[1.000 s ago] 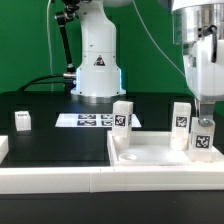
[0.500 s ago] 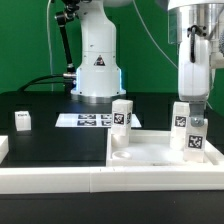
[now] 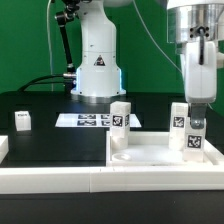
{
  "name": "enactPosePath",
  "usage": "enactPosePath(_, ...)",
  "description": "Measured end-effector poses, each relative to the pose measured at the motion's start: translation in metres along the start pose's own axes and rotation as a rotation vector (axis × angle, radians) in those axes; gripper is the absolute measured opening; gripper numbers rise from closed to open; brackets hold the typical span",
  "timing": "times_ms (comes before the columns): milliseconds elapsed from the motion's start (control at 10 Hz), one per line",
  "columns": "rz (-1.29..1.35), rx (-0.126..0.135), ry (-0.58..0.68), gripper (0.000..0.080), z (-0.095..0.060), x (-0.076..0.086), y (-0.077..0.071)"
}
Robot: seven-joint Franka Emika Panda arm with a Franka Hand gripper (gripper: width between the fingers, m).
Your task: Assemble square table
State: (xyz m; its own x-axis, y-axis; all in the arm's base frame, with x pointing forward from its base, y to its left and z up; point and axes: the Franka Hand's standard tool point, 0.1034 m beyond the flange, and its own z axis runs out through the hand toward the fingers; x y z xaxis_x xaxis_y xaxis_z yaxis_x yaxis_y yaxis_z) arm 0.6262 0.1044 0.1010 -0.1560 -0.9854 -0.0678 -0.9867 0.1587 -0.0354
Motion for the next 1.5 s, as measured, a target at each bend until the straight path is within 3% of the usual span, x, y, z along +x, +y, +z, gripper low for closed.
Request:
enactPosePath(200,-0.114,0.010,-0.017,0.0647,-0.015,0.009,0.003)
enactPosePath(600,-0.111,0.003,-0.011,0.0649,-0.009,0.008,0.004)
enactPosePath(700,-0.187,-0.016,-0.004,0.0649,-0.009,0.012,0.006)
enactPosePath(800,-0.283,-0.051,0.004,0.0649,-0.010,0.019,0.009)
enactPosePath(1200,-0.350,-0.016,0.000,0.0649,-0.016,0.053,0.016)
enactPosePath(1500,-0.373,-0.019,0.002,0.0649,-0.015,0.054,0.017)
